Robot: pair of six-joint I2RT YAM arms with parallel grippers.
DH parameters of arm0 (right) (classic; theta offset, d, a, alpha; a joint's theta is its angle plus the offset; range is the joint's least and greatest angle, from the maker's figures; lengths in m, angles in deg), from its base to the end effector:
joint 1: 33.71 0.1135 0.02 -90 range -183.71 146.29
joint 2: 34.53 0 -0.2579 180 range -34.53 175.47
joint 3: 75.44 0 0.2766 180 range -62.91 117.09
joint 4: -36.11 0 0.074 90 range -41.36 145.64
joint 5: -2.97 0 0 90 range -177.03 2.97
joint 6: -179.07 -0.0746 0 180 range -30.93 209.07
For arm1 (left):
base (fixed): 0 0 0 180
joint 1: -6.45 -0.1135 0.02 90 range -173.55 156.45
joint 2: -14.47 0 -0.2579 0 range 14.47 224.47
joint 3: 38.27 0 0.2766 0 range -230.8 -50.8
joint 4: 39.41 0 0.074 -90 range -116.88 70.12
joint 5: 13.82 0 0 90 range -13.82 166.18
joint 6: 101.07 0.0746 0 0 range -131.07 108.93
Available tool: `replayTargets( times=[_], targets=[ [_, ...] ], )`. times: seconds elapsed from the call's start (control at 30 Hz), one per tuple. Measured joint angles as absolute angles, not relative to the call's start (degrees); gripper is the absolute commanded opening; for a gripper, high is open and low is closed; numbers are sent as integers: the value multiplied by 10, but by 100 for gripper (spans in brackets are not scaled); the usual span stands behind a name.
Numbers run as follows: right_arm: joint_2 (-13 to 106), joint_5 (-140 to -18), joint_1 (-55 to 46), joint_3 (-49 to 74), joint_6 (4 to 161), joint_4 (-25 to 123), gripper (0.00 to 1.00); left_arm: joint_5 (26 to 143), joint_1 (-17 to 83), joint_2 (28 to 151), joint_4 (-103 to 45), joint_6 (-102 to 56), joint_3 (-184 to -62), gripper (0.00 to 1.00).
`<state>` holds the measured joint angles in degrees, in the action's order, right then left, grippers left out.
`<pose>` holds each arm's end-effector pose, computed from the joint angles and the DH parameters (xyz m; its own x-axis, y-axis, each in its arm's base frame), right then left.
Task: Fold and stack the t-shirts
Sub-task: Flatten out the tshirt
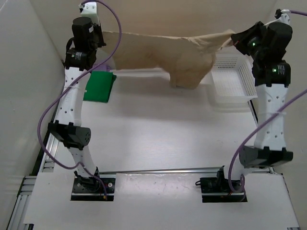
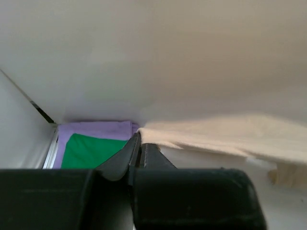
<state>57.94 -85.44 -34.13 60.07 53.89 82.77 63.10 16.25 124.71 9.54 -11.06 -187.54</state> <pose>0.3816 -0.0007 0.5506 -0.0633 0.5764 -0.8147 0.0197 0.8169 0.5764 0.4646 -0.0631 0.5044 -0.1698 0.0295 -0.9850 -0.0539 0.9978 0.0392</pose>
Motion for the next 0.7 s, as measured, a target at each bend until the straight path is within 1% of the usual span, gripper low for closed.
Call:
replayTargets(
  times=[0.17, 0.27, 0.37, 0.43, 0.5, 0.63, 0.7],
  targets=[
    [469, -817, -328, 448, 546, 791, 0, 639, 177, 1141, 86, -111, -1705, 10],
    [411, -821, -307, 285, 555, 782, 0, 645, 182, 1095, 89, -110, -1570, 10],
    [338, -836, -269, 94, 557, 795, 0, 639, 187, 1049, 92, -111, -1406, 10],
    [264, -852, -239, -34, 548, 810, 0, 633, 191, 1015, 97, -111, -1296, 10],
    [180, -864, -208, -127, 529, 830, 0, 628, 193, 983, 108, -110, -1204, 10],
    [24, -881, -138, -265, 470, 850, 0, 622, 194, 915, 121, -111, -1049, 10],
    [-5, -887, -106, -312, 441, 866, 0, 618, 194, 883, 126, -110, -994, 10]
  ],
)
